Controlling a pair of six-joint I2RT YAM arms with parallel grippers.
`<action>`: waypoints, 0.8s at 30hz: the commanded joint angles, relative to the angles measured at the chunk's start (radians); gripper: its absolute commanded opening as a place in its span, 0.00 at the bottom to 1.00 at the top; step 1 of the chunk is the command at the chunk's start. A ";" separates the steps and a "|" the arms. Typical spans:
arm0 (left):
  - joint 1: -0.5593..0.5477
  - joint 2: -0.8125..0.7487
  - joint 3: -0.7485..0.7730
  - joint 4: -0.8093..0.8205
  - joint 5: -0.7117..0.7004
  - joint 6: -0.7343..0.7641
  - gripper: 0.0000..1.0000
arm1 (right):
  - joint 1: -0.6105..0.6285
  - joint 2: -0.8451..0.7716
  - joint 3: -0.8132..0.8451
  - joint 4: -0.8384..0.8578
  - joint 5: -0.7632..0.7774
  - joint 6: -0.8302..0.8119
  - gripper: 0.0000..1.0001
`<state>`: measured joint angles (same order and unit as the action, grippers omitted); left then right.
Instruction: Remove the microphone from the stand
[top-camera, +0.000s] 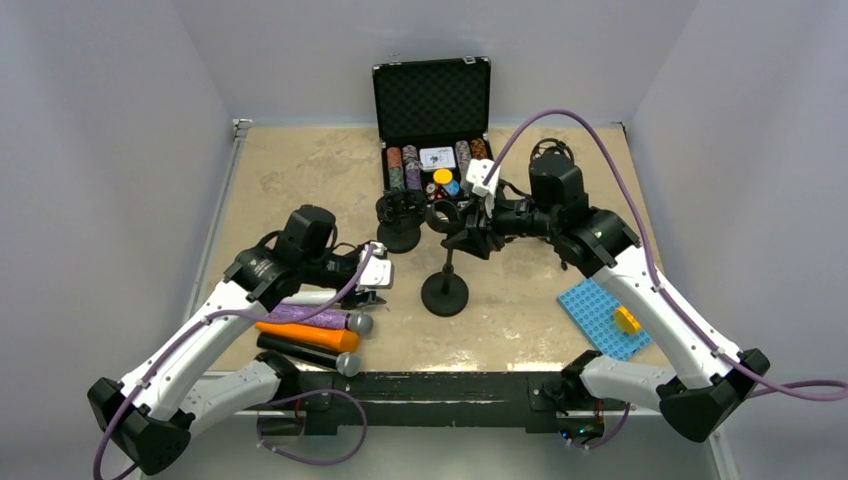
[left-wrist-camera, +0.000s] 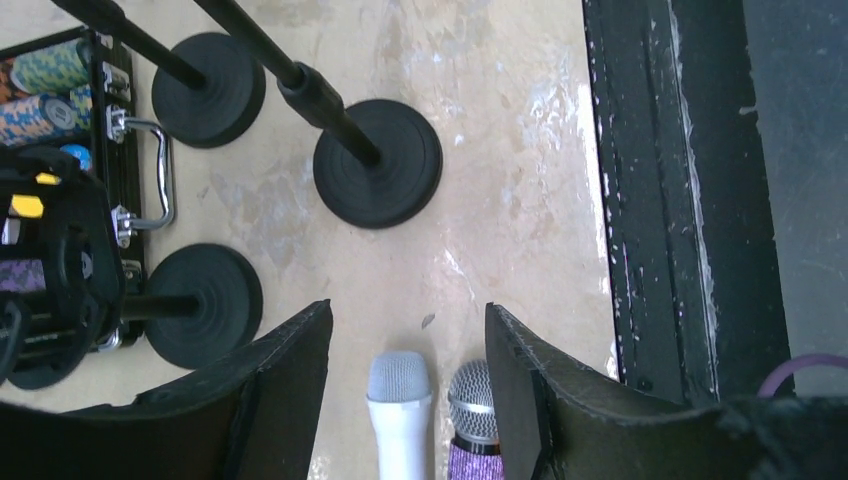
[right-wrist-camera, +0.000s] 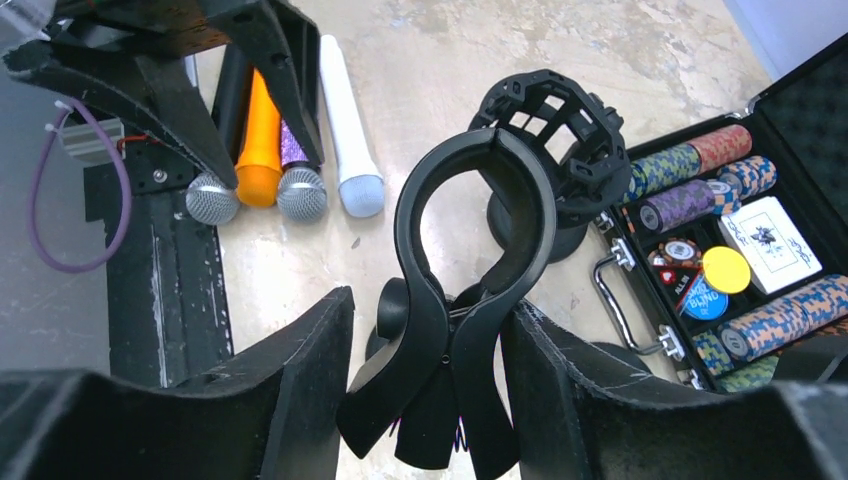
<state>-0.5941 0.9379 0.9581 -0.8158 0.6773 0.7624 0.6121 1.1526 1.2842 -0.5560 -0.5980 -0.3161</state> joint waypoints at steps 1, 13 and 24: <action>-0.021 0.039 0.041 0.155 0.087 -0.088 0.61 | -0.012 -0.062 -0.027 -0.004 -0.022 -0.009 0.24; -0.096 0.194 0.097 0.385 0.121 -0.226 0.58 | -0.119 -0.126 -0.029 -0.195 -0.092 -0.085 0.00; -0.122 0.170 0.108 0.322 0.144 -0.121 0.58 | -0.143 -0.074 0.039 -0.385 -0.098 -0.241 0.00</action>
<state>-0.7063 1.1526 1.0225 -0.4679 0.7723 0.5716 0.4763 1.0374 1.2743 -0.7998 -0.6994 -0.4835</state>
